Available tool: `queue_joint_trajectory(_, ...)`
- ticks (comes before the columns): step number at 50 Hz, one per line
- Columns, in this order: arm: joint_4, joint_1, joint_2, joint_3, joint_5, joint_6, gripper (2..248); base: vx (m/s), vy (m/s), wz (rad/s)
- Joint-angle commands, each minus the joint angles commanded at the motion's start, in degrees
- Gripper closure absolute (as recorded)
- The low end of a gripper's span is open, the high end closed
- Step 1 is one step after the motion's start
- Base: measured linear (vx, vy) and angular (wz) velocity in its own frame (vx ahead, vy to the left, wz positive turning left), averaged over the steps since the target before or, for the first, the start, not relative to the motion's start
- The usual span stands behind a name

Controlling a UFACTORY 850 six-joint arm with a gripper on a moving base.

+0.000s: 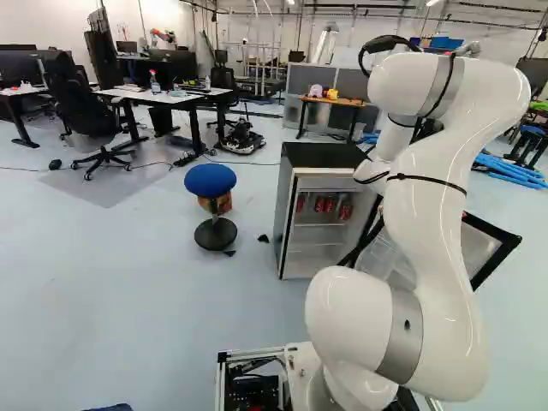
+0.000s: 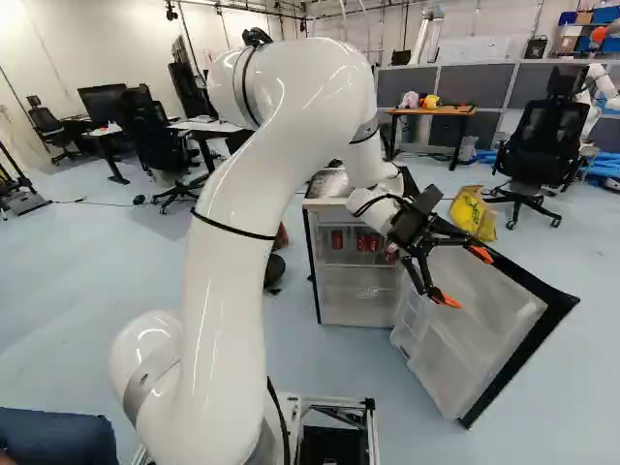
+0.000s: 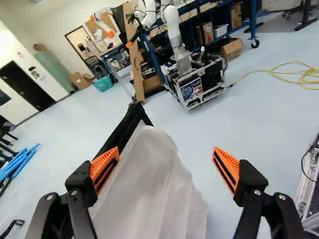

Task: Grab a drink from the fridge

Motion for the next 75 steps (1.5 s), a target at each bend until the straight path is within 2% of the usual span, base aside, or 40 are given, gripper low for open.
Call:
queue_joint_trajectory(33,-19.45,3.37,7.66,13.64,-5.05,0.0,3,0.0,0.0,0.0)
queue_joint_trajectory(75,-44.78,8.66,18.7,29.96,-12.41,0.0,3,0.0,0.0,0.0)
